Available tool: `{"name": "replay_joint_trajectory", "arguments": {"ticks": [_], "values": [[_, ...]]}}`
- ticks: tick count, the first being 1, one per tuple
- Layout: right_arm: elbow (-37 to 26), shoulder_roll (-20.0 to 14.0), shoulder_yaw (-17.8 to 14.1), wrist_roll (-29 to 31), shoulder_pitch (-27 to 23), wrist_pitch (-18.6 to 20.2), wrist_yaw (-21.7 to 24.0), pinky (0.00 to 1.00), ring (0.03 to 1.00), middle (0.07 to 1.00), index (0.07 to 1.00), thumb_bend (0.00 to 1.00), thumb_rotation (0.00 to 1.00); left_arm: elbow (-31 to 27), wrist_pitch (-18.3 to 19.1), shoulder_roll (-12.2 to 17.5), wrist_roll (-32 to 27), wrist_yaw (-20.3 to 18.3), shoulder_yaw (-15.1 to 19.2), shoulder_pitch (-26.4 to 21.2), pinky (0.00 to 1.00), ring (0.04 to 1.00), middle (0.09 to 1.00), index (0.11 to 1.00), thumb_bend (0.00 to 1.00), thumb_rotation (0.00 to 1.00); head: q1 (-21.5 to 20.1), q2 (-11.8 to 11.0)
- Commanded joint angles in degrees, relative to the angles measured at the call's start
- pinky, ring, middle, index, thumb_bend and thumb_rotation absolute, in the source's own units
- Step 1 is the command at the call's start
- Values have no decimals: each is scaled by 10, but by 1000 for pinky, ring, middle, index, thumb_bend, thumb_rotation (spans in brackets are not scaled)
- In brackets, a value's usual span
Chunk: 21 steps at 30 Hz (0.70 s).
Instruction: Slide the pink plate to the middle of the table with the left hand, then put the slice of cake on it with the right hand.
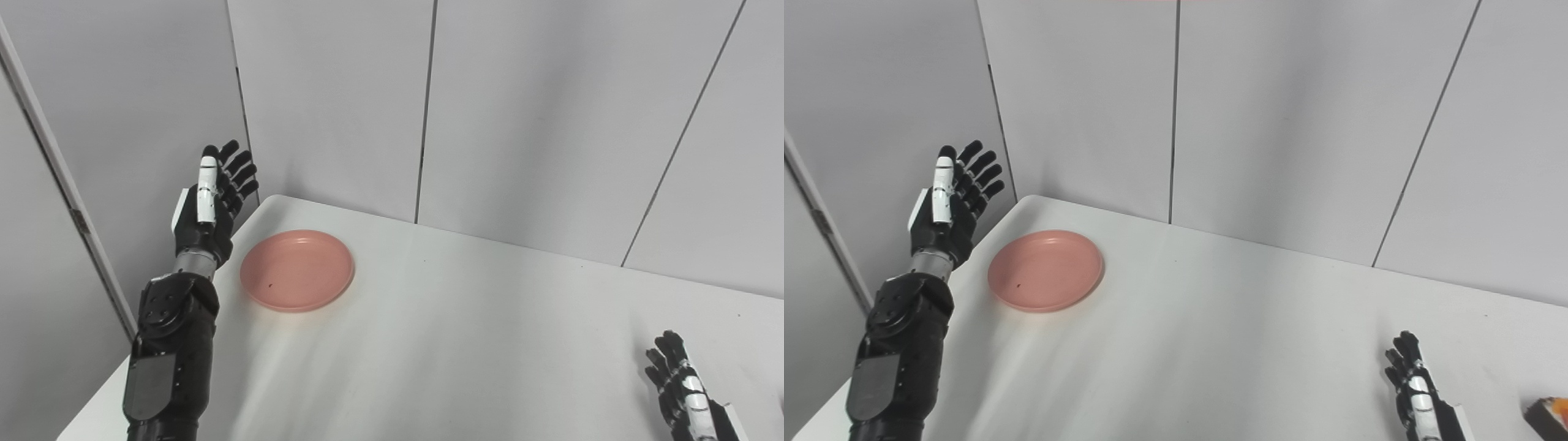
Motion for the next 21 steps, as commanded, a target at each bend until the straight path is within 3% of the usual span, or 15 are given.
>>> {"name": "replay_joint_trajectory", "arguments": {"ticks": [1,9,21], "values": [[39,-2,-5,2,41,10,4,1000,983,1000,1000,438,1000,3,-35,26,-8,-7,5,-24,898,899,901,889,497,1000,-1,0],[38,-6,-6,4,42,11,7,1000,988,1000,1000,436,1000,52,-47,40,-10,7,18,-18,902,897,895,886,495,1000,-1,2],[42,-9,-7,1,41,7,7,1000,983,1000,1000,456,1000,131,-78,46,-7,-3,21,-17,914,906,903,892,467,1000,-1,6]]}}
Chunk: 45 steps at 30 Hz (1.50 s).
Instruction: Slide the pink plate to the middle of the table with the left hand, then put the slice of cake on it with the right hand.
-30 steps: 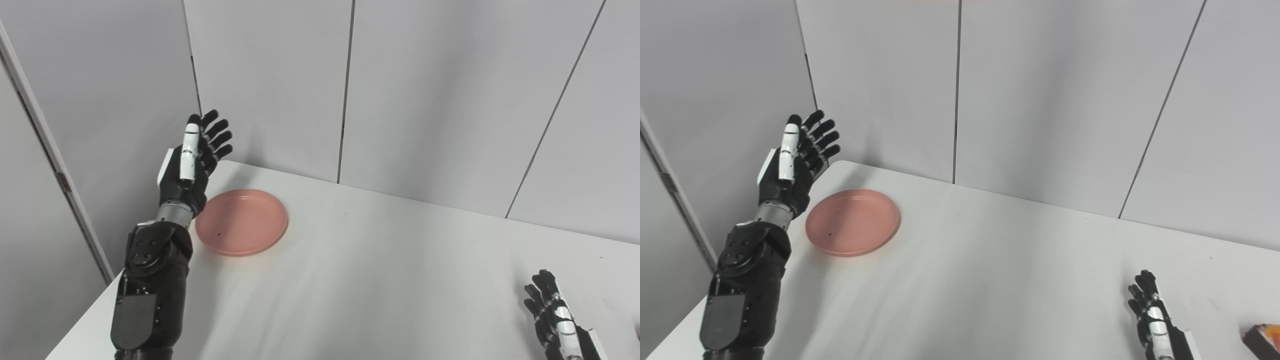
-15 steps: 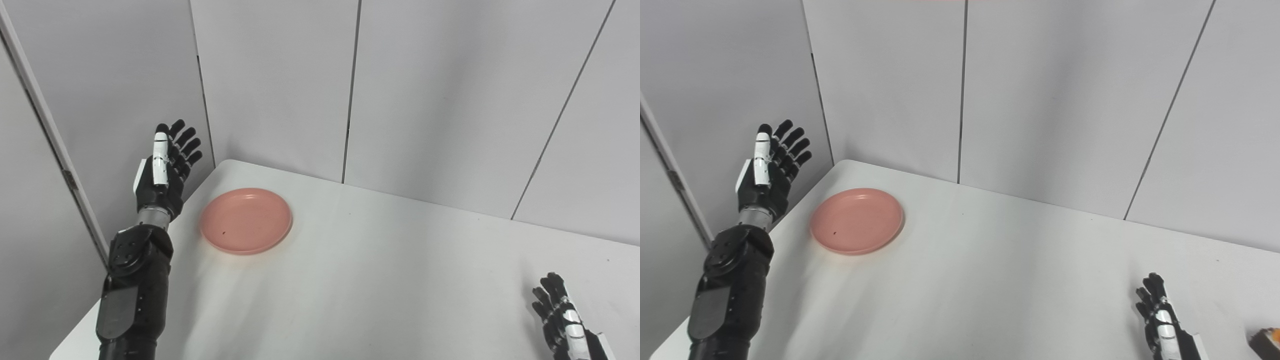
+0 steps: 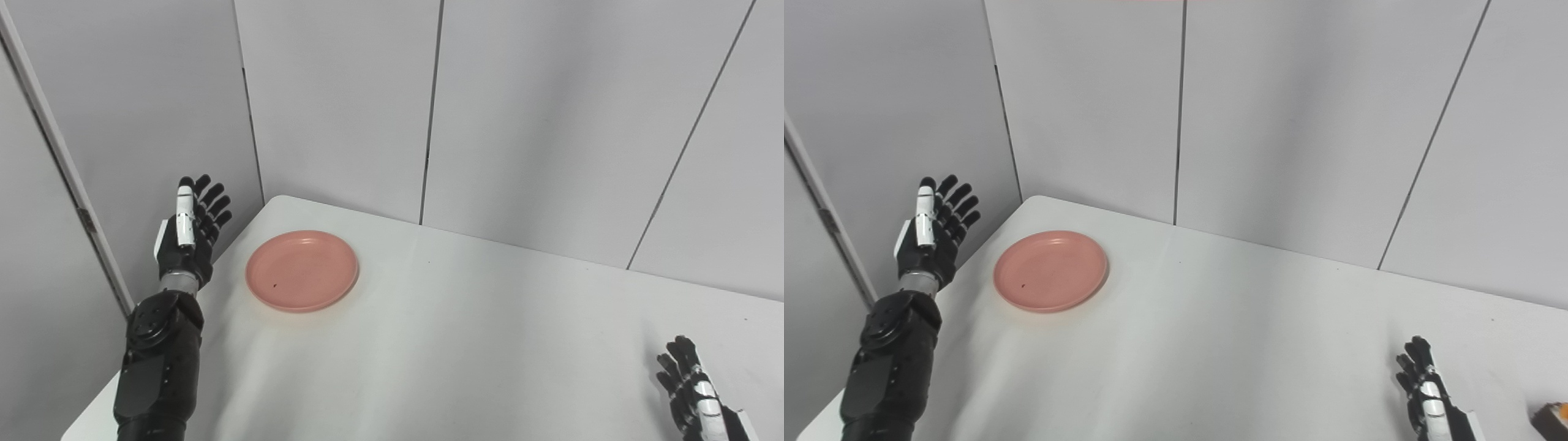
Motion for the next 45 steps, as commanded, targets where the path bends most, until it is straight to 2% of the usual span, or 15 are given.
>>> {"name": "replay_joint_trajectory", "arguments": {"ticks": [1,9,23,36,45], "values": [[38,-2,-3,0,41,7,5,1000,983,1000,1000,456,1000,-3,-28,25,0,-7,-3,-19,915,908,904,893,468,1000,-1,1],[38,-2,-3,2,41,3,8,1000,983,1000,1000,451,1000,19,-27,17,-1,-3,-8,-17,910,894,884,876,485,1000,-3,4],[25,-3,-2,-1,45,12,5,1000,985,1000,1000,469,1000,-1,-8,-15,-3,9,-29,2,921,909,895,888,444,1000,-6,11],[24,0,-3,0,47,8,5,1000,978,998,1000,483,1000,15,-9,-39,-4,20,-40,5,928,895,878,873,448,1000,-11,17],[24,-3,-3,-4,47,8,4,995,977,999,1000,498,1000,27,-13,-40,-3,22,-40,9,934,910,891,883,450,1000,-12,20]]}}
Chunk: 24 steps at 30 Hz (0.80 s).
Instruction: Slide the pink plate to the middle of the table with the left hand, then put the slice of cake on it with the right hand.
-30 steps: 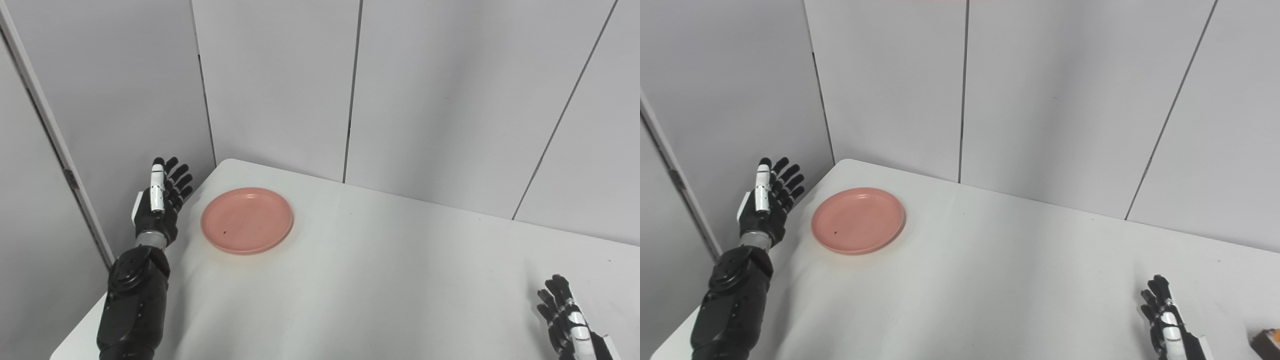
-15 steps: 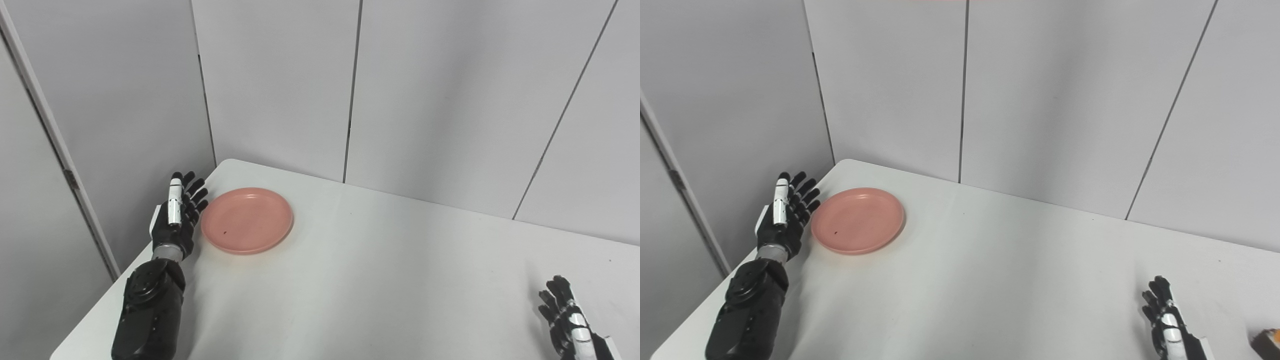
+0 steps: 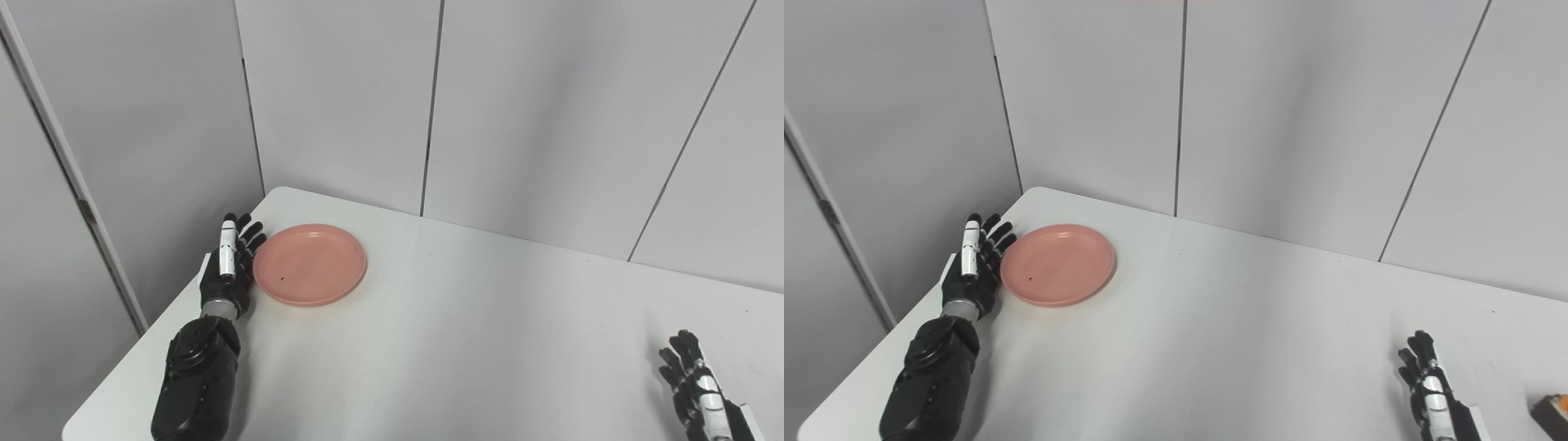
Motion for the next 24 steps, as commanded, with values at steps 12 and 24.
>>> {"name": "replay_joint_trajectory", "arguments": {"ticks": [12,24], "values": [[27,5,1,0,41,6,4,996,975,997,1000,498,1000,-18,5,-6,1,-8,-32,-7,914,902,882,868,457,1000,-12,6],[13,15,5,-3,45,9,-2,988,970,993,1000,478,1000,-25,13,-35,12,-12,-86,-10,888,888,882,872,448,1000,-37,13]]}}
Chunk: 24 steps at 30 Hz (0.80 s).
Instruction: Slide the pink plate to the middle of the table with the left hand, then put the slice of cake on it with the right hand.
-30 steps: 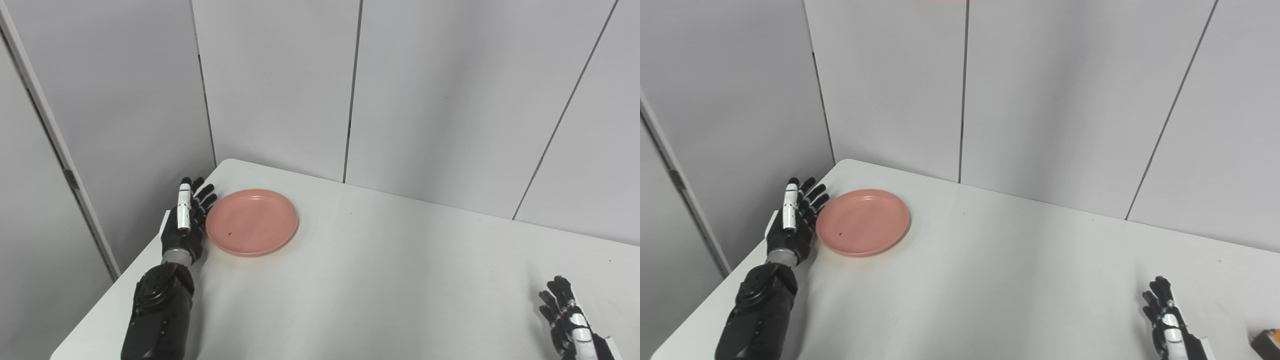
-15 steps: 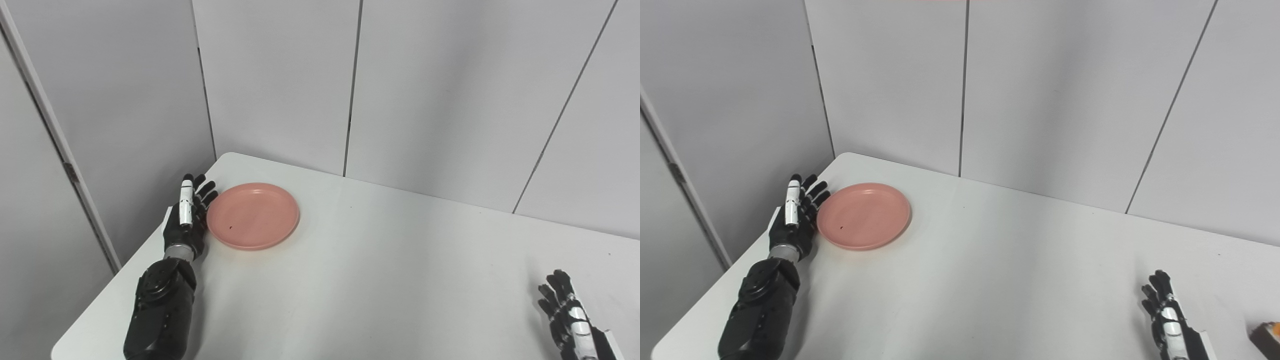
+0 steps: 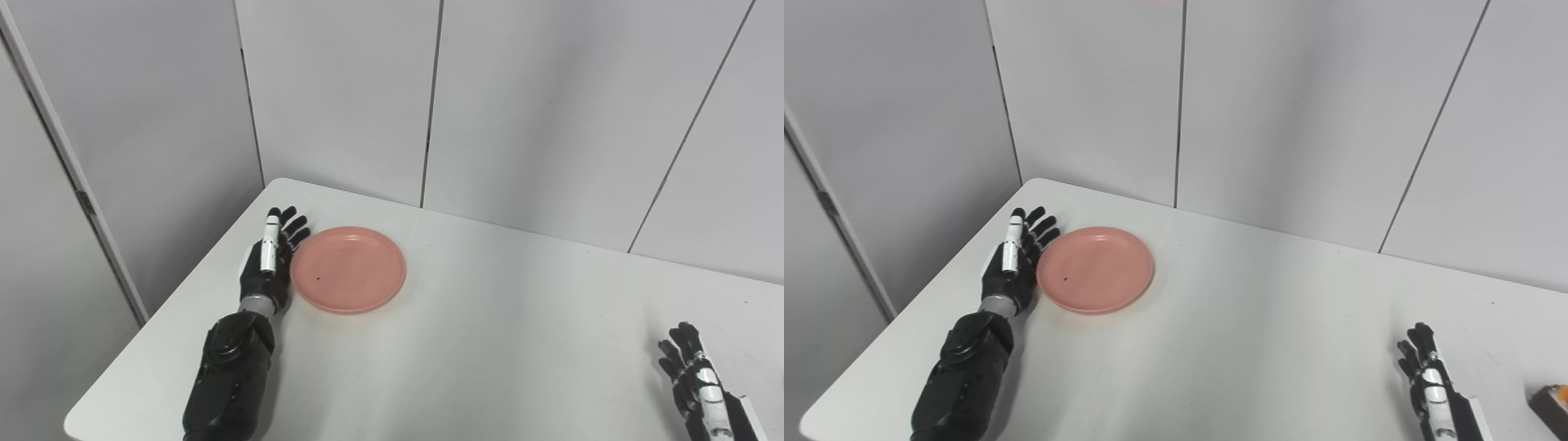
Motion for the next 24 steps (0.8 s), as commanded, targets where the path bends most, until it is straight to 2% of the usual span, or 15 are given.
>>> {"name": "replay_joint_trajectory", "arguments": {"ticks": [1,14,24], "values": [[19,14,5,-3,39,10,-2,986,969,991,1000,477,1000,-9,10,-3,8,-7,-11,-11,890,889,883,874,451,1000,-1,1],[17,24,9,-11,39,6,-3,992,970,994,1000,478,1000,-24,24,-45,3,-26,-43,-17,891,887,881,873,452,1000,-27,5],[2,40,16,-37,40,12,-16,978,966,991,1000,494,1000,-45,51,-77,-8,-40,-69,-16,886,877,871,862,444,1000,-73,13]]}}
